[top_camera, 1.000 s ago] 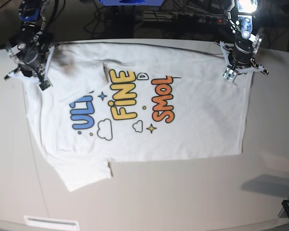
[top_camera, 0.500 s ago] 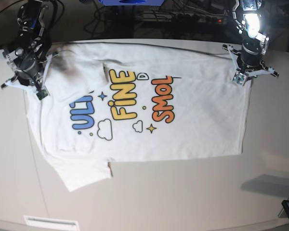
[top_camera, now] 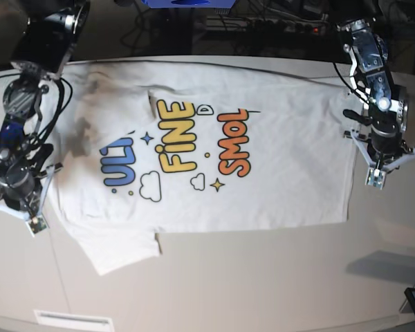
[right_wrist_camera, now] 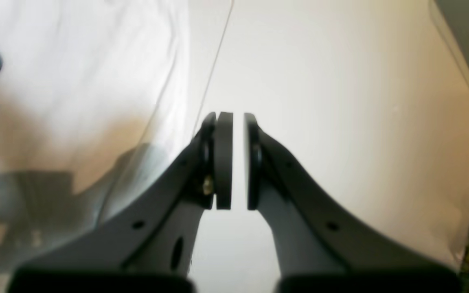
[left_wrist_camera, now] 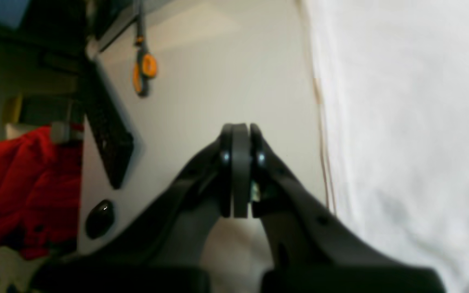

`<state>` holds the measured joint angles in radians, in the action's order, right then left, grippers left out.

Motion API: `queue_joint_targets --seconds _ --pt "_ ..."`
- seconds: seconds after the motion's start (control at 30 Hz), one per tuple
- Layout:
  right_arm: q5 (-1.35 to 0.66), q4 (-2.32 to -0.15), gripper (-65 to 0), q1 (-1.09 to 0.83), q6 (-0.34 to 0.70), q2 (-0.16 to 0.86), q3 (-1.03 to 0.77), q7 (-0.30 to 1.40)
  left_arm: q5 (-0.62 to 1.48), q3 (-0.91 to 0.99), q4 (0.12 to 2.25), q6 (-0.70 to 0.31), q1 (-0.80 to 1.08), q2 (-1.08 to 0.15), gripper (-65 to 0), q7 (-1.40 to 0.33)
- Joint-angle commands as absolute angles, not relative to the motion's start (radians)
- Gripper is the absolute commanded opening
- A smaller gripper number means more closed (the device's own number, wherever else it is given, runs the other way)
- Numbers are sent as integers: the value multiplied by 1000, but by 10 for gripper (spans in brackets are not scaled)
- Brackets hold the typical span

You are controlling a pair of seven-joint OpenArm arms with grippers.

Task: Fold the T-shirt properly
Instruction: 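Release the shoulders and move both grippers along the shirt's side edges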

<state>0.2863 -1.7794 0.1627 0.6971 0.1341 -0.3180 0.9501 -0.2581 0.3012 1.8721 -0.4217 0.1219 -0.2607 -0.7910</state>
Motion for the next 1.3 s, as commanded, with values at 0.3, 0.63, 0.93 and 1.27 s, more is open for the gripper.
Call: queue_joint_targets --seconds 0.3,0.63,0.93,1.27 --pt "282 -1458 -154 426 698 143 -317 892 -255 308 1664 -415 -27 -354 -650 -774" --pt "82 -1129 -10 599 698 188 -484 898 -255 308 1635 -415 -54 -364 -527 -771" --pt "-355 -826 -10 622 698 341 -487 958 -255 387 1633 -415 -19 -329 -529 -593" --pt "-383 -685 -10 664 698 355 -486 944 -255 438 1626 -415 -10 -311 -529 -579"
